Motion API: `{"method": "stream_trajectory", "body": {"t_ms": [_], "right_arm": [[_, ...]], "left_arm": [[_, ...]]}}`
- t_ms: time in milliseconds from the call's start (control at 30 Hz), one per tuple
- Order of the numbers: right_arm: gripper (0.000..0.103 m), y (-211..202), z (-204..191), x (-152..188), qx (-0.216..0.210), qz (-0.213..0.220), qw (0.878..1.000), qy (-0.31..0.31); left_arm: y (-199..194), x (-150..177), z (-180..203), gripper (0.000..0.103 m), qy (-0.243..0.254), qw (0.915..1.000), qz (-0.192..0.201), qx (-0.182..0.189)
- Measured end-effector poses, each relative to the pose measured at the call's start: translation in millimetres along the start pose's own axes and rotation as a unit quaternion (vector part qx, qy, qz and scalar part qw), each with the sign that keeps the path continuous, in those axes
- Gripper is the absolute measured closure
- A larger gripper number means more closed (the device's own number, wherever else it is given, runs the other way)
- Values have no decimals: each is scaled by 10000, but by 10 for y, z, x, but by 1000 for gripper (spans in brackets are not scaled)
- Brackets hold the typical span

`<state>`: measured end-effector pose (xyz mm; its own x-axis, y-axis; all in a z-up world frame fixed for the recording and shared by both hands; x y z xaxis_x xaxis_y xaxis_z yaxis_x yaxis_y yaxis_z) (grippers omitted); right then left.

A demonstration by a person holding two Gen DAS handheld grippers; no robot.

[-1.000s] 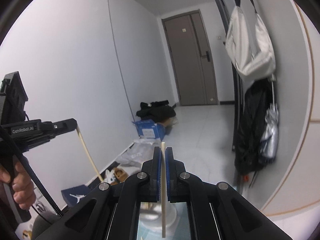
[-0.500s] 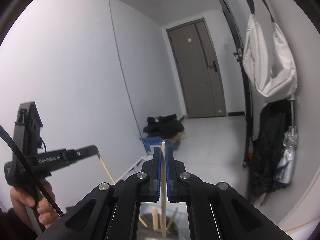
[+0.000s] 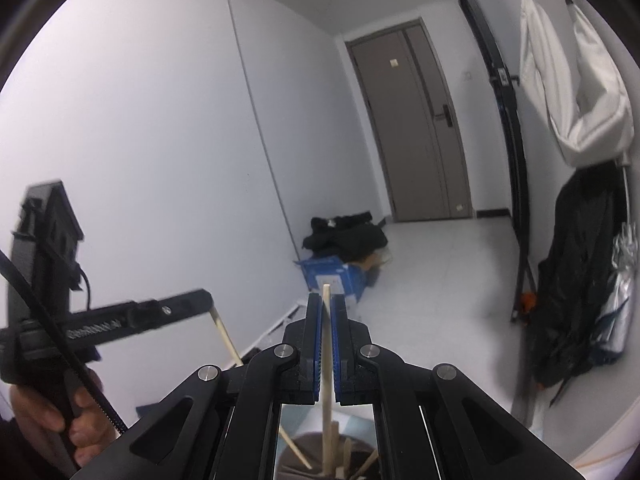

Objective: Organize utensils
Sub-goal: 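Raise both held chopsticks over the white holder and lower them in, then open both tools to drop the chopsticks into the holder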

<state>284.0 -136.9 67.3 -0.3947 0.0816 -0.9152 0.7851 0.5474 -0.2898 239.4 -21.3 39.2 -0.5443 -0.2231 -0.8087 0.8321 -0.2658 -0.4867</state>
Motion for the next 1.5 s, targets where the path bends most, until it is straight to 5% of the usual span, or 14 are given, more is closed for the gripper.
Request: {"method": "stream_trajectory", "body": {"t_ms": [500,933,1400,1500], "right_arm": [[99,-19,20,488,-113,-510,9985,-146],[99,62,-93,842,-509,-1096,9923,-277],[96,-94,52,1107,-351,-1529,9876,30],[89,-231,67,1077,-297,-1439,9891,41]], "left_arm": [[52,262,163,100,530,9978,-313,261],[126,556,190,100,947,9931,-688,108],[147,794,66,100,268,9940,-1045,185],[78,730,53,87,158,9954,-937,92]]}}
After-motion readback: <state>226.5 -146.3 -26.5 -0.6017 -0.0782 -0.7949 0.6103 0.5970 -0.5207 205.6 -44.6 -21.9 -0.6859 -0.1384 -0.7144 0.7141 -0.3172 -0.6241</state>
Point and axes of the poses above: each gripper's, at about its wrist camera, not at the fingertips, and y roughly the way its jaws point, z to its right, x to its underside, the point moved 10 cm from there along y, roughly the way its jaws point, and after that the axes turned 3 degrees about -x, right-handed, at the moved point
